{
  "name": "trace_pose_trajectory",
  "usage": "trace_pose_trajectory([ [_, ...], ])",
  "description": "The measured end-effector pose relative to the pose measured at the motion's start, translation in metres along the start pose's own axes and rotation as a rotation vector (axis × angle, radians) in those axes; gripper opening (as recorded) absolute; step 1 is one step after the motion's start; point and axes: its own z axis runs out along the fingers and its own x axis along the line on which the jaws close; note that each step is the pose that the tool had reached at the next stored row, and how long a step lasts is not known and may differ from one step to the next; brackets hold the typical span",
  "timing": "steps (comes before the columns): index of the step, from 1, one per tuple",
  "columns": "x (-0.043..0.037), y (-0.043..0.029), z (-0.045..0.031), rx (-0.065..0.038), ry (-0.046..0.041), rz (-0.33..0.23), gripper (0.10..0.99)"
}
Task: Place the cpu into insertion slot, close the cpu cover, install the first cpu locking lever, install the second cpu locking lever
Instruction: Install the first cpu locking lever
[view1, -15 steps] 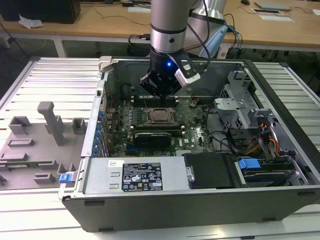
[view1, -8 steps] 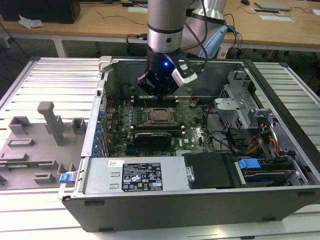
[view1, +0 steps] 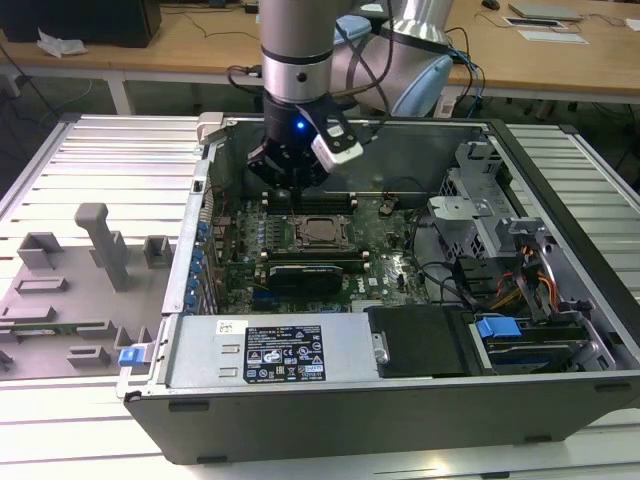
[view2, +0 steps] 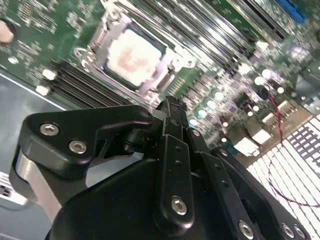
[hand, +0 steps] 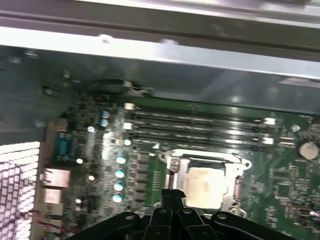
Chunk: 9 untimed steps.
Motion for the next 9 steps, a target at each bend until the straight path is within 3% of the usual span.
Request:
trace_pose_trajectory([
  [4,0.0158,0.0025,-0.0002,0.000,-0.0037,0.000,0.106],
  [5,0.0177,0.0028,-0.0002,-0.004,-0.0073,0.000,0.106],
  [8,0.0197,0.0030,-0.0002,-0.028,-0.0195,0.000,0.106],
  [9,0.0205,0.0031,-0.0003,-0.042,-0.0255,0.000,0.106],
])
